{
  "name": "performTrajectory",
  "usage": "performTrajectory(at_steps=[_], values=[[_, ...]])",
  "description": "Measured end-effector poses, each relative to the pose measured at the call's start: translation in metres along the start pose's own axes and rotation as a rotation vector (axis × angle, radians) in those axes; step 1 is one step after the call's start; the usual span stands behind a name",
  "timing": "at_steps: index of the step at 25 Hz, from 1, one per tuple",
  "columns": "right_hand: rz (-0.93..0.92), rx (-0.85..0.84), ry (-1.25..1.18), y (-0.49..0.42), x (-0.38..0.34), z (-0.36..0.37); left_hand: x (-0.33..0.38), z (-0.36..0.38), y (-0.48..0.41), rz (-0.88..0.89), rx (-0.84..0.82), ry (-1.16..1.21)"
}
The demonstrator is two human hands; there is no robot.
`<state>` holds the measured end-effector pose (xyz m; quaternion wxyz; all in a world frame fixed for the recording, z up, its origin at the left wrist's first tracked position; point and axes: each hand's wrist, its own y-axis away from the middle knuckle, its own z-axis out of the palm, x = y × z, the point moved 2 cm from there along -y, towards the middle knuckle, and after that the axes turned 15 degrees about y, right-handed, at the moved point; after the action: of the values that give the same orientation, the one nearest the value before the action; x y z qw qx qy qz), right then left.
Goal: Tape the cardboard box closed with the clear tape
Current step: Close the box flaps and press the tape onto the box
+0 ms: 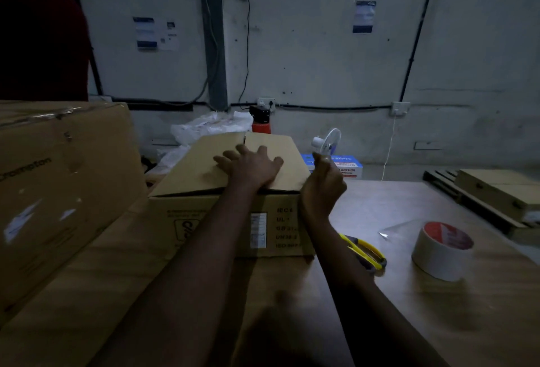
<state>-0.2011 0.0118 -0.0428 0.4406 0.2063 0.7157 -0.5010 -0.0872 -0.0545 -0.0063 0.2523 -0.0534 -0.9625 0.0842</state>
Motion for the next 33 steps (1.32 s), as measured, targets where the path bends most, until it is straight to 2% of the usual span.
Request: performTrajectory(at_steps=[1, 3, 8, 12, 13, 17, 23, 25, 26, 29, 33], values=[[-0.037, 0.032, 0.057, 0.002, -0.001, 0.003, -0.002, 0.011, -0.002, -0.026, -0.097, -0.076], [-0.064, 0.067, 0.126, 0.002, 0.004, 0.01, -0.009, 0.023, -0.002, -0.055, -0.172, -0.118], [-0.08, 0.012, 0.053, 0.007, 0.016, 0.009, -0.003, 0.015, 0.007, -0.073, -0.182, -0.146], [-0.233, 0.052, 0.138, 0.022, 0.028, 0.008, -0.003, 0.017, 0.01, -0.068, -0.171, -0.167], [-0.236, 0.013, 0.139, 0.025, 0.034, 0.009, -0.003, 0.017, 0.01, -0.065, -0.163, -0.164], [-0.025, -0.402, 0.021, 0.028, 0.059, 0.006, -0.002, 0.017, 0.01, -0.071, -0.168, -0.187], [0.067, -0.984, -0.115, 0.019, 0.09, 0.001, 0.0, 0.014, 0.011, -0.075, -0.182, -0.169], [0.034, -1.065, -0.058, 0.012, 0.093, -0.005, 0.001, 0.013, 0.013, -0.074, -0.181, -0.16], [0.041, -1.011, -0.08, 0.006, 0.087, -0.009, 0.001, 0.014, 0.013, -0.074, -0.181, -0.155], [0.079, -0.681, -0.268, -0.011, 0.05, -0.011, 0.0, 0.016, 0.011, -0.082, -0.177, -0.165], [0.06, -0.481, -0.154, -0.002, 0.03, 0.006, -0.003, 0.018, 0.006, -0.071, -0.177, -0.194]])
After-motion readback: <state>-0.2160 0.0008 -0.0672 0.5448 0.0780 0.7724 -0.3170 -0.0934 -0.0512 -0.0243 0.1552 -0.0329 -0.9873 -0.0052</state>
